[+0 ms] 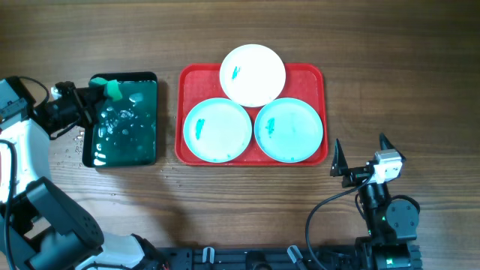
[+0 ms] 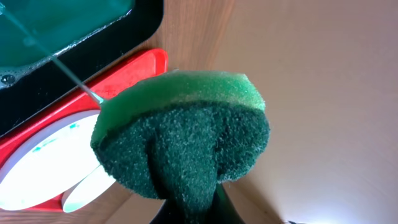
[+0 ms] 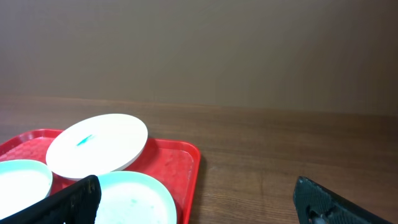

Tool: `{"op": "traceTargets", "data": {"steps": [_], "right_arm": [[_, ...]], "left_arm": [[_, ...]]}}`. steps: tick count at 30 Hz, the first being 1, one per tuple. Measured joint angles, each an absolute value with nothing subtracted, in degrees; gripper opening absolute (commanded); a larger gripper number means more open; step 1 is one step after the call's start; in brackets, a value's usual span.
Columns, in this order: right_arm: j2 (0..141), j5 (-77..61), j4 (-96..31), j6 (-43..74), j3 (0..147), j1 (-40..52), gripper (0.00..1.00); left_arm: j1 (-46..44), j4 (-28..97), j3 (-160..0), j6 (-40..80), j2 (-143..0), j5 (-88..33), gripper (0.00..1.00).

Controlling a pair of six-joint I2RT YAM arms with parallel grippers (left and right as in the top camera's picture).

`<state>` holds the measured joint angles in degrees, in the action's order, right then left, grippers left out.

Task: Clean dirty plates on tray and stack at the side
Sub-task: 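Lift the sponge out of the water with the left gripper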

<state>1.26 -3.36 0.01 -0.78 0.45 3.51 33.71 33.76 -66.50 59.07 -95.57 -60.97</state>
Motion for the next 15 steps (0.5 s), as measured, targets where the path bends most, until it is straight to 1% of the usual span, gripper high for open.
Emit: {"op": "traceTargets", "data": {"steps": [3, 6, 9, 12, 15], "right_arm": [[1.3, -3.4, 0.0, -0.8, 0.4, 3.5, 1.00], [1.3, -3.4, 0.0, -0.8, 0.4, 3.5, 1.00], [1.3, -3.4, 0.0, -0.8, 0.4, 3.5, 1.00], [1.3, -3.4, 0.0, -0.8, 0.4, 3.5, 1.00], [1.3, -3.4, 0.0, -0.8, 0.4, 3.5, 1.00]], "left_arm": [[33.7, 31.6, -66.5, 58.1, -95.6, -59.8, 0.04], [32.9, 31.7, -66.5, 56.1, -96.2, -54.8, 0.04], [31.2, 30.5, -66.4, 54.2, -100.2, -52.2, 0.04], [31.1, 29.1, -65.7, 52.6, -102.0, -52.5, 0.04], [32.0, 26.1, -65.6, 51.7, -101.4, -57.6, 0.04]]}}
